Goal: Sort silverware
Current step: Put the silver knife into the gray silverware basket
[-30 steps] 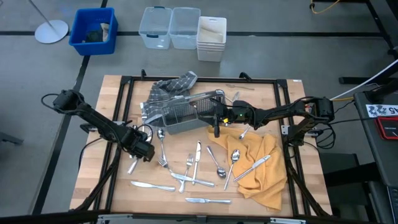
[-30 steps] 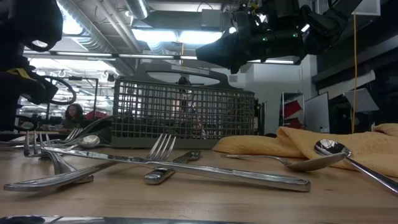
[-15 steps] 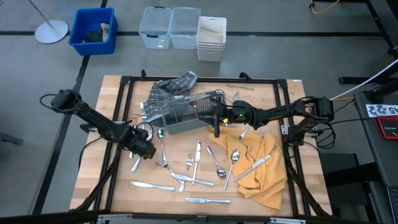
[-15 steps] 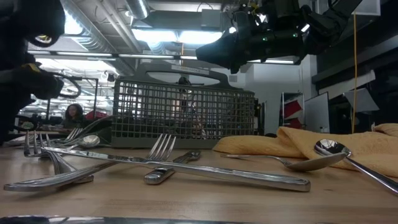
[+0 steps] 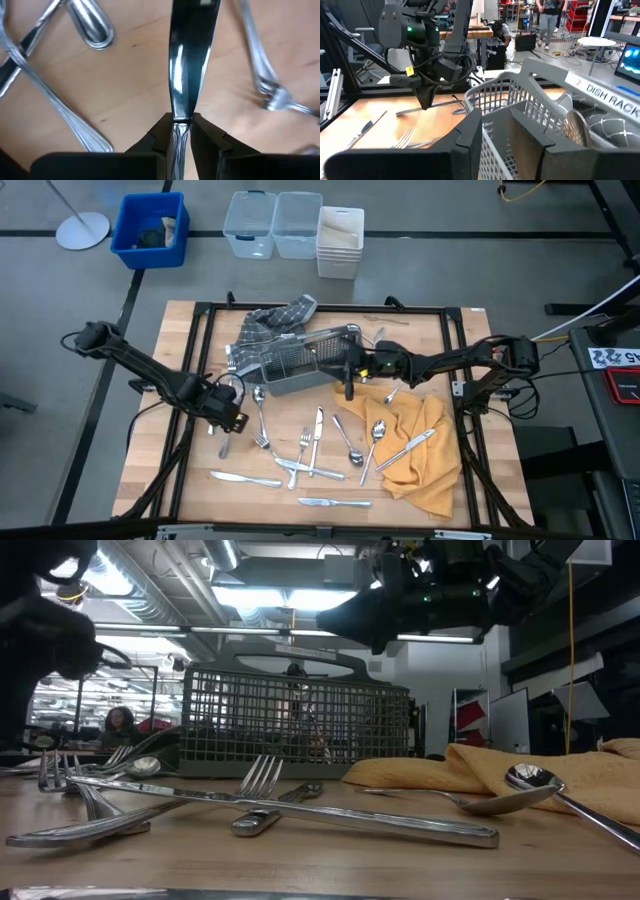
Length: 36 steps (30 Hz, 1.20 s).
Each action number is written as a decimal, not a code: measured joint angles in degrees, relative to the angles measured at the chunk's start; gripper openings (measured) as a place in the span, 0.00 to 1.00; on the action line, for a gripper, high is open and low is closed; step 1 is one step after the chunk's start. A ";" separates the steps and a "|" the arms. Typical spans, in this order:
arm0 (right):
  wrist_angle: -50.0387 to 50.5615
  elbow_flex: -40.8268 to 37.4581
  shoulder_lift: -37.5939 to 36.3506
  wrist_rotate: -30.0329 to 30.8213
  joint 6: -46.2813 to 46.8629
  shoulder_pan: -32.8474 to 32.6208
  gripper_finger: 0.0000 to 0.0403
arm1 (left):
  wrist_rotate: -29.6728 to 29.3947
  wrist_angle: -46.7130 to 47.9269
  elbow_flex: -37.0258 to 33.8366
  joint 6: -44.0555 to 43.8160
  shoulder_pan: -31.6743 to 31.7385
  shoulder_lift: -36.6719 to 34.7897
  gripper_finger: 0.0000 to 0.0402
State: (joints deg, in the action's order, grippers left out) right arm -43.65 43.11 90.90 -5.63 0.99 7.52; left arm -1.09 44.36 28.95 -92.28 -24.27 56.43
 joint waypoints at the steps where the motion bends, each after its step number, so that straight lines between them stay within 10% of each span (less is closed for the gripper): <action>1: 0.01 0.00 -0.25 0.00 0.00 0.01 0.24 | -0.19 0.00 0.00 0.01 0.00 -0.86 0.11; 36: -0.18 5.93 6.29 4.66 11.27 -10.04 0.24 | -12.99 -0.07 0.11 1.38 0.00 -5.06 0.11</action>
State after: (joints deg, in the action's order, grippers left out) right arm -43.83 49.04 97.19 -0.97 12.26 -2.52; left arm -14.08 44.29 29.06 -90.90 -24.27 51.37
